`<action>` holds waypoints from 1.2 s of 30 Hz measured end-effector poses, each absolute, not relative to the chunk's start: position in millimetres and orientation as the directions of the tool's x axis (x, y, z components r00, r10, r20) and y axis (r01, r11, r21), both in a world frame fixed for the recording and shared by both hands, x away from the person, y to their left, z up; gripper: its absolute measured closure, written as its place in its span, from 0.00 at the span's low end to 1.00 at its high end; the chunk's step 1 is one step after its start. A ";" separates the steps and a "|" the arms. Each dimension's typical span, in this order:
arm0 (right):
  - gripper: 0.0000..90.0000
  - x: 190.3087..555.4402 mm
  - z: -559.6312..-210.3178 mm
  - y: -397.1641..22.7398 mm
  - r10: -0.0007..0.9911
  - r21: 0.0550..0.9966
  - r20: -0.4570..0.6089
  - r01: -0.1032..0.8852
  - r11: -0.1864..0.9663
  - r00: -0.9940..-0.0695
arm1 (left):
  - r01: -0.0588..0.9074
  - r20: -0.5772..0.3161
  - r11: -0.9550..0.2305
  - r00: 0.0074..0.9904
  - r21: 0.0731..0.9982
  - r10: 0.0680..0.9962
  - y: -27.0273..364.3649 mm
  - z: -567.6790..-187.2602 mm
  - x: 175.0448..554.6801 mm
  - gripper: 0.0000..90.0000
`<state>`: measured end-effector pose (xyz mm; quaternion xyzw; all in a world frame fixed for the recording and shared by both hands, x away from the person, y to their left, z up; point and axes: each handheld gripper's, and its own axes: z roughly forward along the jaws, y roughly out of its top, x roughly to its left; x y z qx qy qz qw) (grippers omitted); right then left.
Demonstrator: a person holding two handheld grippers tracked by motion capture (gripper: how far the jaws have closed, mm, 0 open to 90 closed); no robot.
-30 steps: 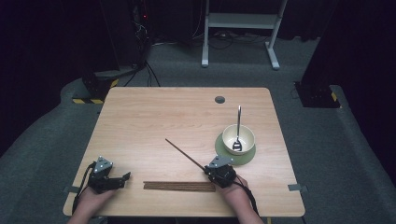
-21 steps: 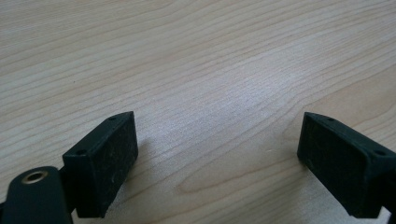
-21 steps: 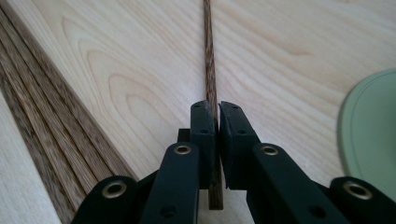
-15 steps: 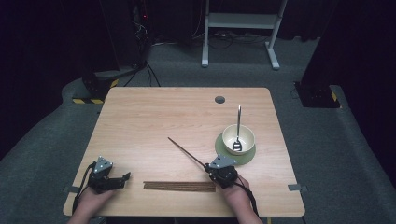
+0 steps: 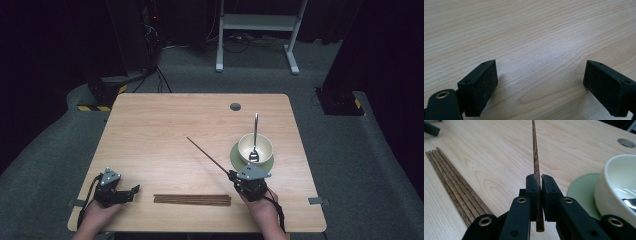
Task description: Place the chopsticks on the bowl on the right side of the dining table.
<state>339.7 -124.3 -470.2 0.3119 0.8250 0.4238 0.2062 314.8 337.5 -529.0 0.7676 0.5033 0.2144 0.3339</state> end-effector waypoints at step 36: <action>0.94 366.9 -465.0 -208.2 0.867 0.838 -0.032 0.460 0.294 -0.497 | 0.626 -0.008 -0.279 0.415 0.728 0.910 337.9 -528.9 315.7 0.14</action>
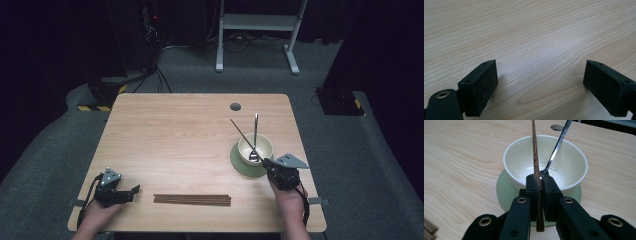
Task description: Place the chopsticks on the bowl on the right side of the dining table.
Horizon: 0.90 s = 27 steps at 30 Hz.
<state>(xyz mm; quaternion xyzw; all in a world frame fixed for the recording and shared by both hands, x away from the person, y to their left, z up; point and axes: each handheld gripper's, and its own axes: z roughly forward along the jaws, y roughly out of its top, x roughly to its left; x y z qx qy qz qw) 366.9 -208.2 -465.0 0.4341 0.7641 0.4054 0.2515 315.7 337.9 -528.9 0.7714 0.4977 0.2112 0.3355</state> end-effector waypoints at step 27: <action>0.93 366.6 -465.9 -211.8 0.874 0.832 -0.035 0.470 0.294 -0.485 | 0.625 -0.006 -0.280 0.414 0.729 0.910 337.8 -529.0 316.5 0.14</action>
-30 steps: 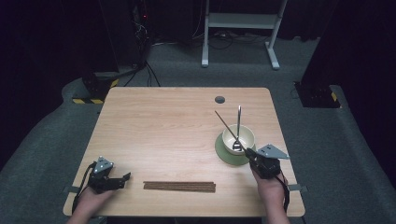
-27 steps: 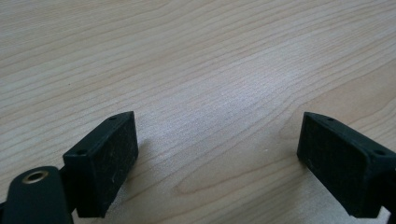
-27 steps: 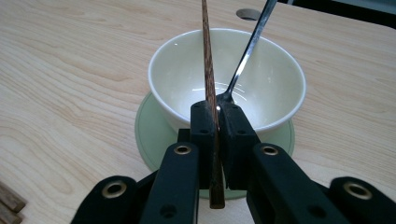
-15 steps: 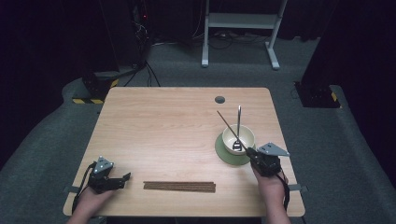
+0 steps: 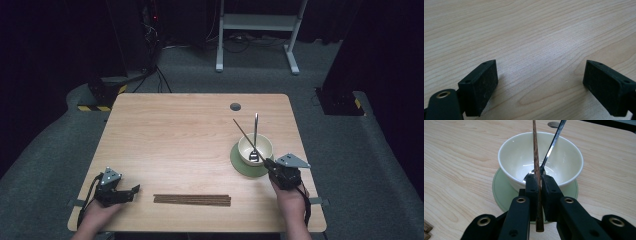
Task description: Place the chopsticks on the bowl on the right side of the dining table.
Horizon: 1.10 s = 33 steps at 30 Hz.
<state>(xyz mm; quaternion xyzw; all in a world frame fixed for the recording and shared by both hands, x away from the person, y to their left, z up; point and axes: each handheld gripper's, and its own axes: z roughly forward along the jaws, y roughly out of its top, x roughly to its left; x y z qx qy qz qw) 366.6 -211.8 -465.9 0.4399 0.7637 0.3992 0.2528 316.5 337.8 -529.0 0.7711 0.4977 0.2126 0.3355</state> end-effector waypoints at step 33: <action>0.51 349.3 -442.3 -160.5 0.841 0.868 -0.065 0.386 0.313 -0.537 | 0.624 -0.008 -0.287 0.425 0.727 0.905 336.7 -529.0 317.9 0.13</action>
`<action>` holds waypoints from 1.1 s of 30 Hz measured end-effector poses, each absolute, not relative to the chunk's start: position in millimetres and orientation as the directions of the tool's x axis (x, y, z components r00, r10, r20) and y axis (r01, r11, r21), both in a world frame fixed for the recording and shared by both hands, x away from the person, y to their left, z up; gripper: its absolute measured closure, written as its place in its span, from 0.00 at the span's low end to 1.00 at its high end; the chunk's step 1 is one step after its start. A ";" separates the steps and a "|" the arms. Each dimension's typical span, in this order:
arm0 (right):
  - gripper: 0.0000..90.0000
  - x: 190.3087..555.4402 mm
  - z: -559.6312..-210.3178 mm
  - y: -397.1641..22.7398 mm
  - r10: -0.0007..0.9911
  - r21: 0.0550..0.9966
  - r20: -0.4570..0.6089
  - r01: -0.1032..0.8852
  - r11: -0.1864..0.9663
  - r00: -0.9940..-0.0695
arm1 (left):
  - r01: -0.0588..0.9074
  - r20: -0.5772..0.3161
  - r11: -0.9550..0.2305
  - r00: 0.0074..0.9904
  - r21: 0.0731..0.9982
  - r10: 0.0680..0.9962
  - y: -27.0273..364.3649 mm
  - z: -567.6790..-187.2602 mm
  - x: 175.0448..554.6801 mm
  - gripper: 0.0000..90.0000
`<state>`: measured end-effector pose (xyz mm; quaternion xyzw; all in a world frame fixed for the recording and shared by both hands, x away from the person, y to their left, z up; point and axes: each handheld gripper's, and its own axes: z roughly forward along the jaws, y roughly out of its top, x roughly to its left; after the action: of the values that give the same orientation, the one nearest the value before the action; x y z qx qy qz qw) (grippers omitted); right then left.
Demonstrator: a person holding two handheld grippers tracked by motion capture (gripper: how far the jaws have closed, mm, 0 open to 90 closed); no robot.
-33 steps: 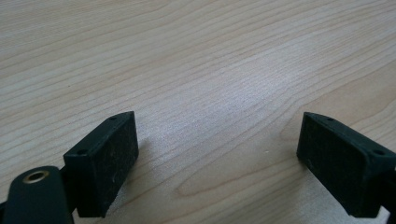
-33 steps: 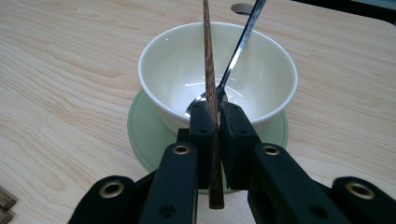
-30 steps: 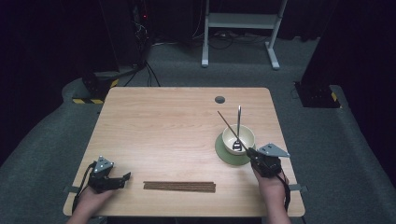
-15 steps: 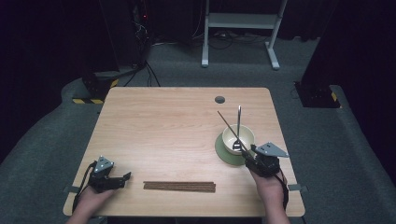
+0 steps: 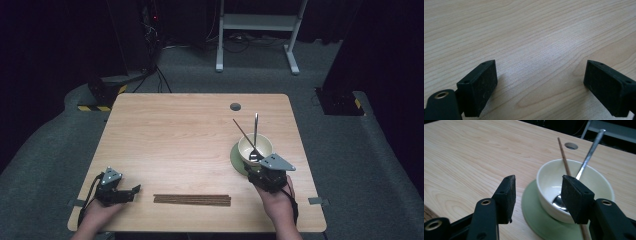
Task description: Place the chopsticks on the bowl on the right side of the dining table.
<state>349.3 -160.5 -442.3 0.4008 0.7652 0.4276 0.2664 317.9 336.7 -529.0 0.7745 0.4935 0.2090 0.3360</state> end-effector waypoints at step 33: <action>0.69 323.0 -491.1 -72.9 0.639 0.776 -0.018 0.393 0.494 -0.769 | 0.624 -0.007 -0.287 0.425 0.726 0.905 336.7 -529.1 316.9 0.12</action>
<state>323.0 -72.9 -491.1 0.3032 0.8506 0.4012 0.1537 316.9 336.7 -529.1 0.7745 0.4938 0.2093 0.3355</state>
